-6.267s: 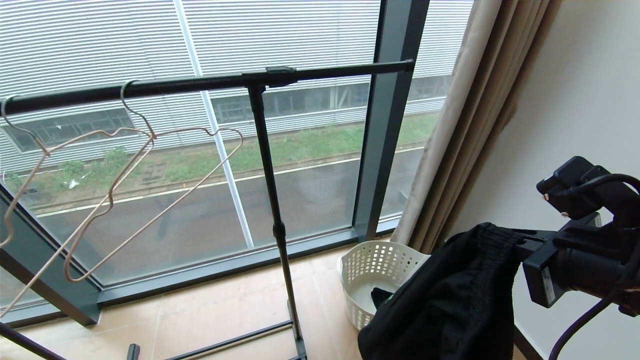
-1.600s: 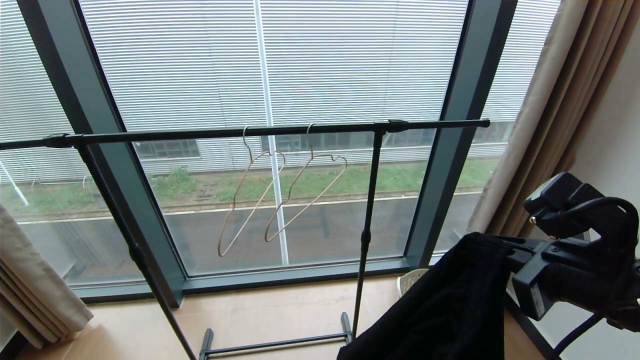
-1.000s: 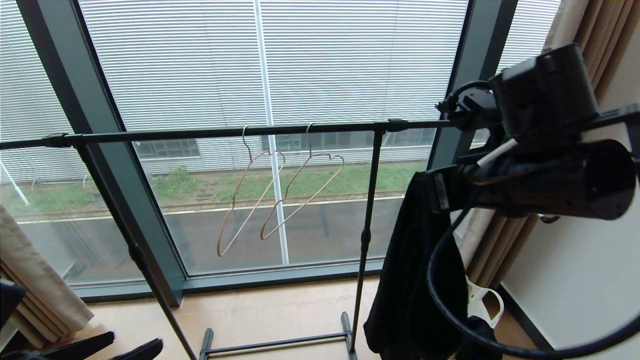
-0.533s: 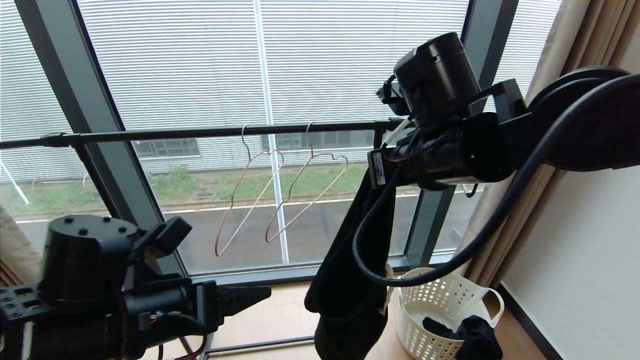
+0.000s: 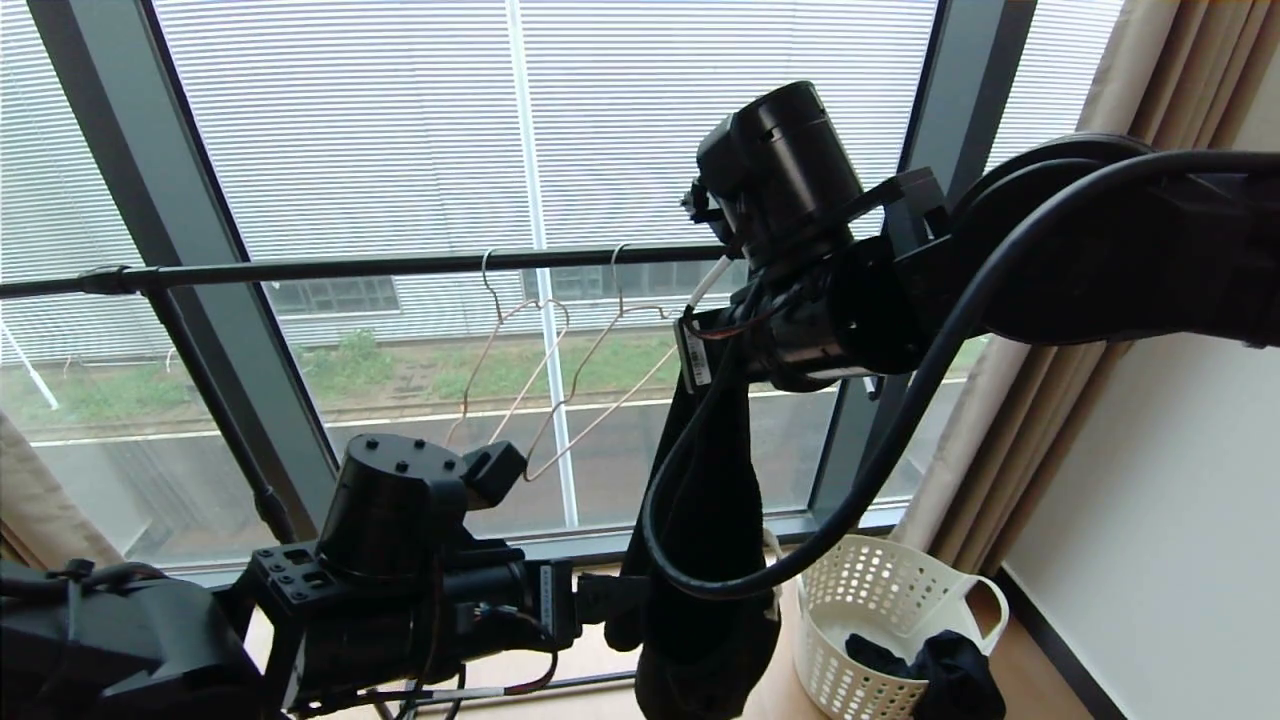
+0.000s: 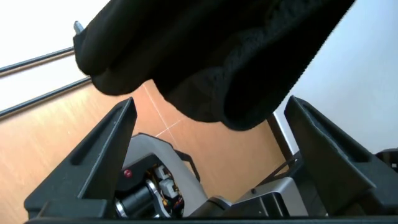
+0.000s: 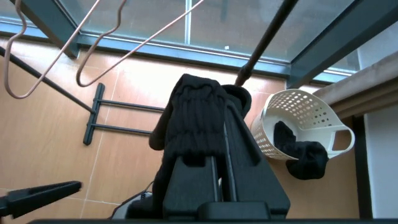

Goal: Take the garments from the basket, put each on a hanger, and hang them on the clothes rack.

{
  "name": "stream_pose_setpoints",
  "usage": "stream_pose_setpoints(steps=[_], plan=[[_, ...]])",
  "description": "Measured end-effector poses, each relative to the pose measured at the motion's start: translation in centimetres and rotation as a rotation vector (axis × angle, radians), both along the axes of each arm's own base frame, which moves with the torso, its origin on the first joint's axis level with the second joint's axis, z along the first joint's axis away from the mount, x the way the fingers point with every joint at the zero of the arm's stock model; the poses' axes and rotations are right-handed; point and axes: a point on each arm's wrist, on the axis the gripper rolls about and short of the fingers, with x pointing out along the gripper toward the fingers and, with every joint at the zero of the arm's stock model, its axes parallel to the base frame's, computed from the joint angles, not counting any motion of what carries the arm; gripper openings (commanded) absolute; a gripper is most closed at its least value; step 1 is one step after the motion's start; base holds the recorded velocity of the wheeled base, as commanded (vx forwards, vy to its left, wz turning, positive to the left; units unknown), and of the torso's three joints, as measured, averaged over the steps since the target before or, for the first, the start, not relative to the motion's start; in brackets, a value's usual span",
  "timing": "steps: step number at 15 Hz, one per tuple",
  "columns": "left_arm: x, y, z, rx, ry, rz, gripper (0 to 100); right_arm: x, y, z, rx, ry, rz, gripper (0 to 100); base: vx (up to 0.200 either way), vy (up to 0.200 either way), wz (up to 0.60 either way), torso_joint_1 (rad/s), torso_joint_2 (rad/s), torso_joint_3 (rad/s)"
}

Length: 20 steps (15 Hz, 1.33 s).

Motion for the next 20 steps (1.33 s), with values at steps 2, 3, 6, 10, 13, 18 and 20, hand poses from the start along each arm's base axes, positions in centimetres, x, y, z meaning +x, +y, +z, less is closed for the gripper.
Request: stream_pose_setpoints(steps=[2, 3, 6, 10, 13, 18, 20], plan=[[0.2, -1.0, -1.0, 0.012, 0.014, -0.021, 100, -0.1, 0.3, 0.0, -0.001, -0.005, 0.0, 0, 0.0, 0.0, 0.0, 0.0, 0.0, 0.0], [0.4, -1.3, -1.3, 0.018, 0.021, -0.028, 100, -0.1, 0.3, 0.0, -0.002, -0.005, -0.002, 0, 0.0, 0.0, 0.0, 0.0, 0.0, 0.0], [1.0, -1.9, -2.0, 0.03, 0.033, -0.028, 100, -0.5, 0.2, 0.4, 0.004, -0.011, 0.001, 0, 0.0, 0.0, 0.0, 0.0, 0.0, 0.0], [1.9, -1.9, -3.7, 0.094, 0.051, 0.039, 100, -1.4, -0.3, 1.3, 0.009, -0.034, -0.006, 0, 0.0, 0.0, 0.0, 0.0, 0.0, 0.0], [1.8, -1.6, -4.5, 0.121, 0.071, 0.05, 0, -1.7, -1.3, 2.1, 0.021, -0.045, -0.019, 0, 0.0, 0.0, 0.0, 0.0, 0.0, 0.0], [0.7, -0.3, -2.6, 0.141, -0.012, 0.093, 0, -0.7, -6.0, 2.4, 0.008, -0.041, -0.15, 0, 0.0, 0.0, 0.0, 0.0, 0.0, 0.0], [0.9, 0.7, -0.6, 0.163, -0.077, 0.106, 0, -1.1, -8.1, 1.7, -0.011, -0.019, -0.19, 0, 0.0, 0.0, 0.0, 0.0, 0.0, 0.0]])
